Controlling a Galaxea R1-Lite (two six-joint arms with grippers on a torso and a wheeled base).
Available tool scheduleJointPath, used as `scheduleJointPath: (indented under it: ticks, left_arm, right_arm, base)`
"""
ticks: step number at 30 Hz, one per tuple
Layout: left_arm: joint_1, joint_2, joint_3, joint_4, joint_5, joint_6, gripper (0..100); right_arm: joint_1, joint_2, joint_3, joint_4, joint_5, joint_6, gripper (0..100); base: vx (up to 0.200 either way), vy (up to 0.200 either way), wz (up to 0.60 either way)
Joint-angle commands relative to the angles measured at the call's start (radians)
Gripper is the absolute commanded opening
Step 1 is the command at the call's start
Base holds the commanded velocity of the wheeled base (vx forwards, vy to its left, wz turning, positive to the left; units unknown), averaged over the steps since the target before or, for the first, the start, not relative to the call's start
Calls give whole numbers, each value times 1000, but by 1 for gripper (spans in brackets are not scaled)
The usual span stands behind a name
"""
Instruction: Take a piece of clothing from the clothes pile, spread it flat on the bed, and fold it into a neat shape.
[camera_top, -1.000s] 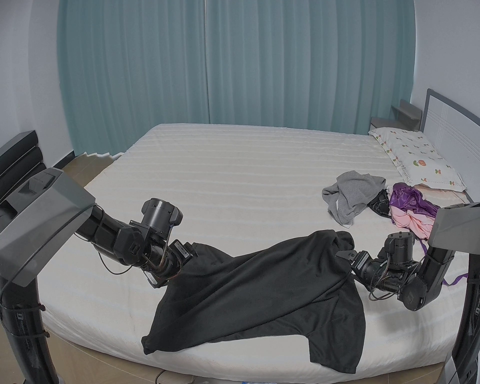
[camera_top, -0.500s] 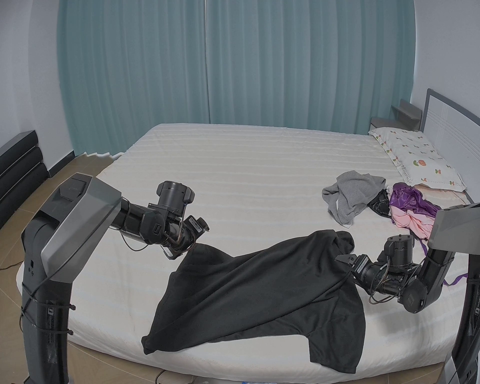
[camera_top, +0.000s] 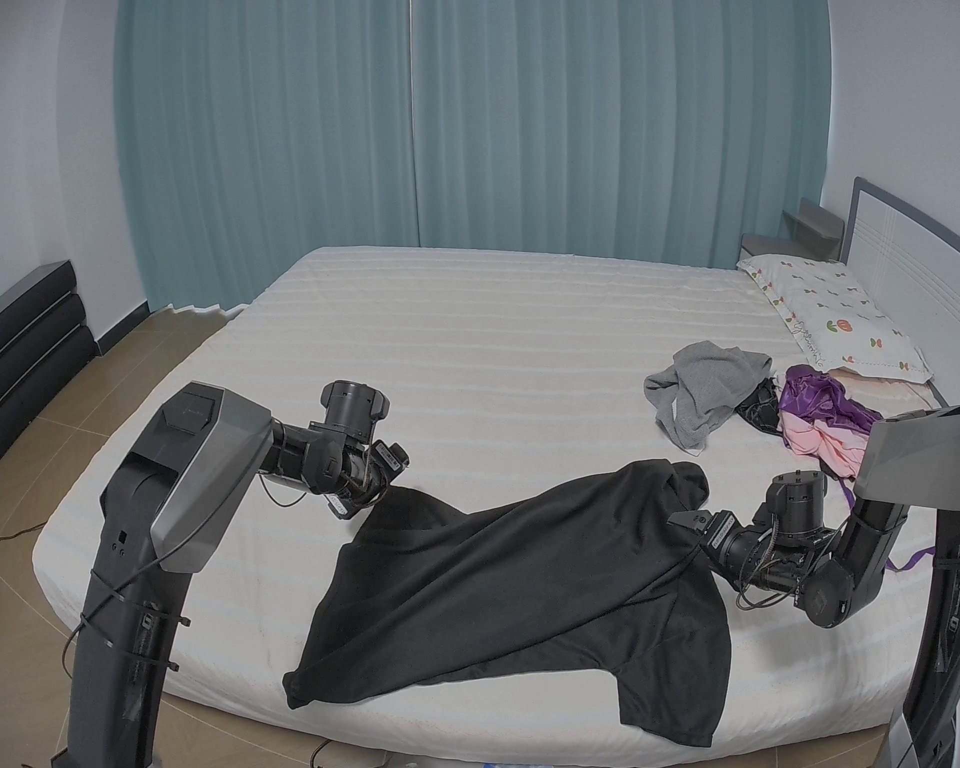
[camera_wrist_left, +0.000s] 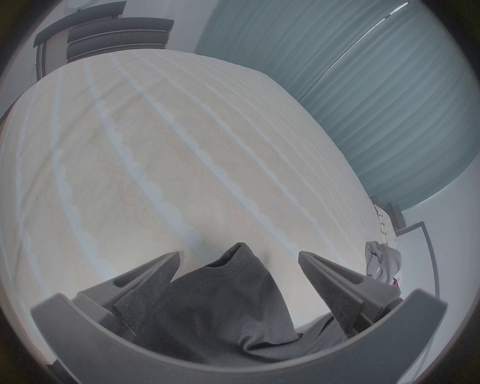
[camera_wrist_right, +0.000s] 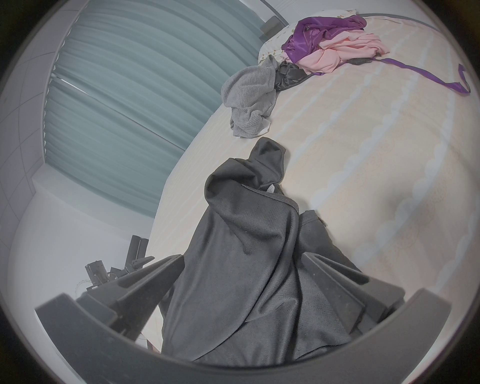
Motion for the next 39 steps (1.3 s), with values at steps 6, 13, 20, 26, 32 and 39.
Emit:
scheduleJointPath:
  ticks: [6, 13, 20, 26, 32, 39]
  left_arm:
    - [-6, 74, -66, 6, 24, 1, 0]
    - [-10, 71, -63, 6, 25, 1, 0]
    - [0, 40, -63, 2, 71, -31, 0]
    - [37, -29, -59, -4, 116, -39, 0]
    - [94, -58, -66, -6, 119, -48, 0]
    - [122, -77, -89, -49, 123, -128, 0]
  right_arm:
    - [33, -7, 9, -10, -2, 1, 100]
    - [28, -4, 9, -40, -3, 0, 100]
    - [32, 15, -57, -26, -8, -11, 100]
    - [32, 30, -178, 55, -14, -69, 100]
    - [25, 65, -441, 303, -51, -96, 100]
    - [32, 171, -655, 423, -114, -143, 100]
  base:
    - [0, 0, 0]
    - [0, 0, 0]
    - [0, 0, 0]
    - [0, 0, 0]
    - [0, 0, 0]
    - [0, 0, 0]
